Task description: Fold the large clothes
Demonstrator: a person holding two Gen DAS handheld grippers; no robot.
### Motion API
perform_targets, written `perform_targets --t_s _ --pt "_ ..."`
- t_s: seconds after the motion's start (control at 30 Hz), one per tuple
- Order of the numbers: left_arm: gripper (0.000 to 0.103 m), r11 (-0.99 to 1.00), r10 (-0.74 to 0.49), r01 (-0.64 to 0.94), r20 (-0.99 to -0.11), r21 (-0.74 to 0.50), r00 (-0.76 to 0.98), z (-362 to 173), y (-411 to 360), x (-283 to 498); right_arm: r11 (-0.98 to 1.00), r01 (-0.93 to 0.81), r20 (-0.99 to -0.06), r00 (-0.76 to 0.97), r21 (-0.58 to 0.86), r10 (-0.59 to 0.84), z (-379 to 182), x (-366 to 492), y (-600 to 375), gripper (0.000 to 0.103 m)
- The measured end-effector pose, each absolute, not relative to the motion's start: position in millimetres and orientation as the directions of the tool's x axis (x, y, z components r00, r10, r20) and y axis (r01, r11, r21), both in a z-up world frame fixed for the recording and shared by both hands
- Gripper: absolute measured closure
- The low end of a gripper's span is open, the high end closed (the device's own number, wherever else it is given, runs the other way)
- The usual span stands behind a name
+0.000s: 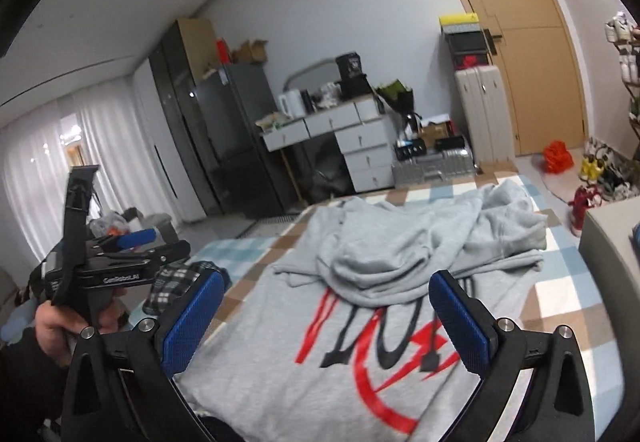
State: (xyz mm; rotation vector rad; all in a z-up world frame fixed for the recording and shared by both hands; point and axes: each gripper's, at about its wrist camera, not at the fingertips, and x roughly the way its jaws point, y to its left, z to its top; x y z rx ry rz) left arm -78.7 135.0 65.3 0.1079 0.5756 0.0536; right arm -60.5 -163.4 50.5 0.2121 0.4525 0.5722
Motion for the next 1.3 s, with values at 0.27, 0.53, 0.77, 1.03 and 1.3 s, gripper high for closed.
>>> perform_targets --t_s 0.27,0.53,0.77,1.03,1.3 --pt "0.001 0.993 0.110 -0.061 -0.599 0.103 0.793 20 151 -108 0.833 -0.362 -0.414 0.740 0.419 0.530 20 -59 -183 0.000" --pt "0.001 0.987 0.028 -0.141 -0.783 -0.077 0.621 -39 207 -103 0.782 -0.304 -0.368 0.751 0.545 0.549 21 -58 -210 0.000" --pt "0.002 0.943 -0.158 -0.179 -0.853 -0.279 0.497 -66 238 -101 0.750 -0.345 -0.345 0.727 0.564 0.593 19 -63 -209 0.000" --pt "0.002 0.912 -0.285 -0.213 -0.916 -0.350 0.284 -96 228 -82 0.723 -0.397 -0.327 0.697 0.565 0.639 20 -67 -204 0.000" --pt "0.002 0.861 -0.322 -0.285 -0.884 -0.422 0.338 -106 227 -79 0.703 -0.428 -0.290 0.695 0.568 0.658 25 -74 -206 0.000"
